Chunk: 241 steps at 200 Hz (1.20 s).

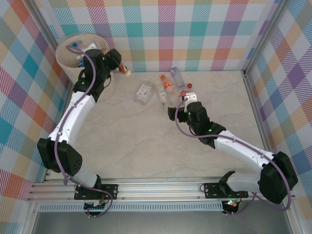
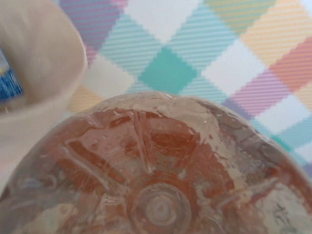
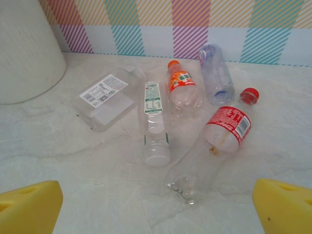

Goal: Put the plastic bottles in the bin

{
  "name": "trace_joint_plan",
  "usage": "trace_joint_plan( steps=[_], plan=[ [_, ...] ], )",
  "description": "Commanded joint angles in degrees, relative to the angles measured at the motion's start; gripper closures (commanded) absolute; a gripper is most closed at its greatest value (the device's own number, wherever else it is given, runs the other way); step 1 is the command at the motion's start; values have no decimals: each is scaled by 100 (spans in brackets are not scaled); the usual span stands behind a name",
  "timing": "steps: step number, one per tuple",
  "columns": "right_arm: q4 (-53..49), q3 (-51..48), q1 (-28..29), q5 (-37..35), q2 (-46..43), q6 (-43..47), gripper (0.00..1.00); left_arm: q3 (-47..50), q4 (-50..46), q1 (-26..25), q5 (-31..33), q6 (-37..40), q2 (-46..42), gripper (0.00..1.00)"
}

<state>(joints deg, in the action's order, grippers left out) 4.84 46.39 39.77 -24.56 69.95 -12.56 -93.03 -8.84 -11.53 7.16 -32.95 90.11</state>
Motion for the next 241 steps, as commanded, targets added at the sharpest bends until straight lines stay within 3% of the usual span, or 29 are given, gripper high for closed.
trace_joint_plan(
  steps=[1,68,127,149,207,224,241],
  plan=[
    [-47,124,-23,-252,13,-77,0,-454,381,246,541,377,276,47],
    [-339,274,-14,-406,36,-58,0,-1368,752,981,1156,770,1126,46],
    [-432,343,-19,-436,164,-116,0,-2044,582,1419,756,597,1633,44],
    [-520,436,-22,-436,271,-116,0,-2135,470,1469,903,609,1836,44],
    [-670,537,-21,-448,379,-117,0,-3315,-636,1521,521,344,2814,43],
    [-729,560,-21,-448,394,-133,0,-3924,-1016,1548,91,272,3190,37],
    [-790,556,-20,-454,379,-169,0,-4921,-1727,1548,36,250,3728,17]
  ],
)
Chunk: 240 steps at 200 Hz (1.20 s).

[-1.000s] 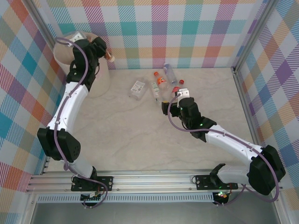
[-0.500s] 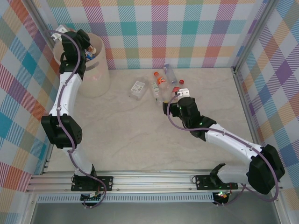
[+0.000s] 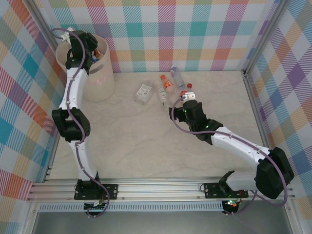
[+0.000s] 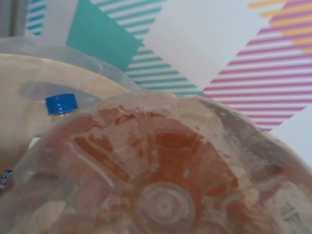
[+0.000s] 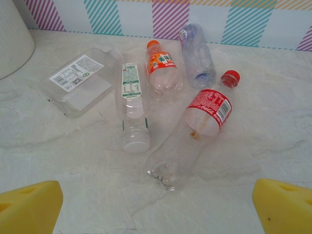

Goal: Put the plastic bottles in the bin

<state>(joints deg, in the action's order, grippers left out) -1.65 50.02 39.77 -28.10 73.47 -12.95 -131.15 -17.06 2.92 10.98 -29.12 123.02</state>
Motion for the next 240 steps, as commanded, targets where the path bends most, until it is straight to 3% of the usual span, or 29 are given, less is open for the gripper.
trace_joint_plan(
  steps=[1,10,23,94,155,202,240],
  plan=[
    [-141,193,-17,-104,22,-134,0,-1195,-931,104,-331,-135,461,15],
    [-177,186,-19,-100,15,-154,0,-1754,-1368,112,-236,-132,695,7],
    [-204,167,-18,-113,-6,-178,0,-2164,-1708,138,-168,-159,858,3],
    [-484,206,-113,-396,-37,-1059,0,-2010,-2038,156,-818,13,460,0],
    [-859,144,-589,118,25,-1759,0,1,-946,74,-1538,-6,-729,0],
    [-1007,166,-813,402,200,-2080,0,853,-634,-124,-1836,-45,-1361,0],
    [-1121,274,-1268,1315,513,-2348,0,1854,-148,-448,-2186,-197,-2159,0]
  ],
)
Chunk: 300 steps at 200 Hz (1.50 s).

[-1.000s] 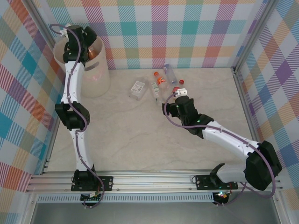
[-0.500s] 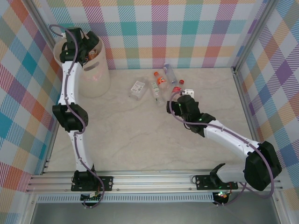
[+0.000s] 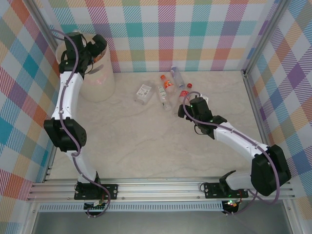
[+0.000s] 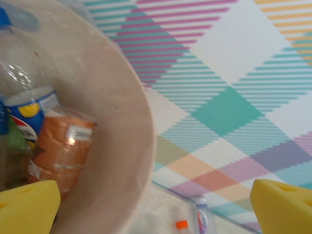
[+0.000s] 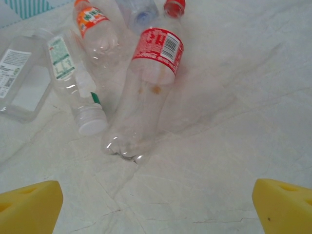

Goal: Put the plastic bottles in the bin

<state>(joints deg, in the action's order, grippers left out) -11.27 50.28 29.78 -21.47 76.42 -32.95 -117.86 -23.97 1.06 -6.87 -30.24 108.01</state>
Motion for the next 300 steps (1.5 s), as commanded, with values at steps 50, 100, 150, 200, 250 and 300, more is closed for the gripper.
trace_joint_plan(
  steps=[50,100,150,200,250,300],
  plan=[
    [-417,921,-587,1554,1109,-258,0,2402,1629,-785,-811,-456,-1801,0],
    [-692,1883,-631,1294,2328,-713,0,3512,1741,-952,-906,-734,-2407,0],
    [-1161,2818,-606,1177,3334,-860,2,3892,1721,-951,-1038,-789,-2581,0],
    [-1429,3312,-596,1031,4063,-995,10,4034,1619,-959,-912,-761,-2575,0],
    [-1203,3120,-579,985,4138,-793,33,4025,1519,-962,-869,-721,-2547,0],
    [-490,2062,-581,958,3296,-353,47,4023,1474,-960,-898,-746,-2497,0]
  ],
)
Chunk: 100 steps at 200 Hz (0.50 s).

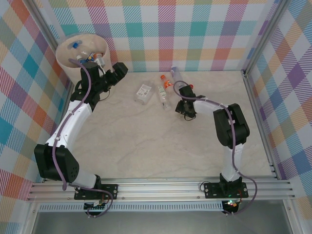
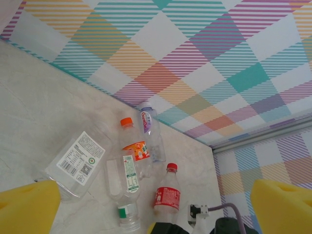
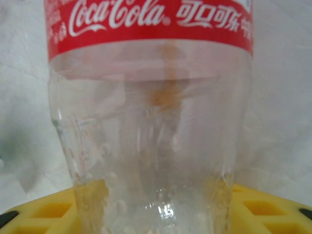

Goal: Put the plastic bottles in the bin

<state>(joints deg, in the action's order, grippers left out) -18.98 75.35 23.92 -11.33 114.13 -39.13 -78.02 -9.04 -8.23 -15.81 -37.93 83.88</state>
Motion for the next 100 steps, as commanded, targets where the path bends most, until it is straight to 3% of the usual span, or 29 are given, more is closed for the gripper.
trace_joint_plan(
  steps=[1,44,100],
  plan=[
    [295,-470,6,-59,-494,274,47,40,-23,-30,-7,19,-83,0],
    [827,-1408,7,-145,-1329,410,57,159,-21,-73,-18,-46,-179,0],
    [1172,-2059,3,-359,-2019,559,62,295,19,-187,-85,-125,-203,0]
  ],
)
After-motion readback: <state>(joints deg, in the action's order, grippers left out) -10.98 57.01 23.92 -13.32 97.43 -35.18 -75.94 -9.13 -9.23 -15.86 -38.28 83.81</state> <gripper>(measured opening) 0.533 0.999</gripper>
